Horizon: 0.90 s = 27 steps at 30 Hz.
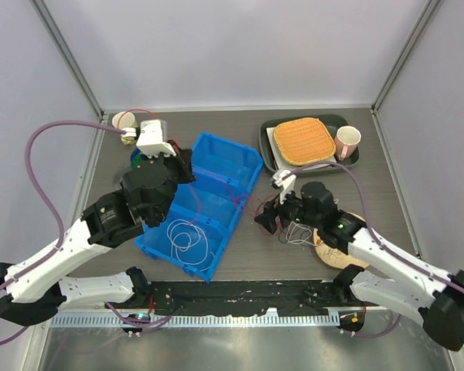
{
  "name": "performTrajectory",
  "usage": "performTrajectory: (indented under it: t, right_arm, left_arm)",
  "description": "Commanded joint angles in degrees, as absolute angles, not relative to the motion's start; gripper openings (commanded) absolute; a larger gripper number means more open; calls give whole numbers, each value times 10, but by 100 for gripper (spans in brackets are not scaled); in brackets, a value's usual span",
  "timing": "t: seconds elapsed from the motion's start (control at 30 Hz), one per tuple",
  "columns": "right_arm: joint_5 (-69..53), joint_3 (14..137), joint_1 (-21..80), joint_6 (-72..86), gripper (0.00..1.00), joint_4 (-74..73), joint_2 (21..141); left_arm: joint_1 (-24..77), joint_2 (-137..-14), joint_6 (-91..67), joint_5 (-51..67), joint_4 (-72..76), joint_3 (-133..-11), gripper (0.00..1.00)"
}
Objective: Untangle the cables
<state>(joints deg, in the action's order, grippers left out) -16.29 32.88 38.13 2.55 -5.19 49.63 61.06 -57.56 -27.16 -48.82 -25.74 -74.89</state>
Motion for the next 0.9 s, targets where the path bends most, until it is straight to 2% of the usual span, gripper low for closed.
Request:
performTrajectory:
  t: [0.0,0.17,0.3,0.37,0.4,0.5,0.53,0.57,0.67,0.73,0.87]
  right_arm:
    - [-77,358,426,-43,75,-37,592]
    - [-12,404,456,-53,75,-30,703]
    - [-13,394,472,-45,73,71,751]
    - [16,392,473,-37,61,79,757]
    - [32,392,473,-29,49,76,753]
    - [132,394,472,-2,31,42,742]
    - [200,394,472,5,24,32,728]
    - [232,395,471,26,21,10,718]
    - [328,395,463,77,4,-27,673]
    - [340,396,463,90,1,-33,639]
    - [267,400,463,69,1,-3,524]
  left_arm:
    - [611,-548,-278,-563,-299,-785,0]
    - [611,-510,-269,-567,-300,-779,0]
    - [611,-491,-269,-570,-301,-769,0]
    - [611,-486,-269,-581,-305,-768,0]
    - [611,-483,-268,-589,-308,-770,0]
    - [611,-475,-271,-626,-313,-771,0]
    - [611,-474,-271,-637,-316,-771,0]
    - [611,-471,-272,-652,-318,-773,0]
    - [611,-461,-271,-699,-319,-773,0]
    - [611,-453,-266,-691,-316,-767,0]
    - [611,-455,-244,-622,-298,-749,0]
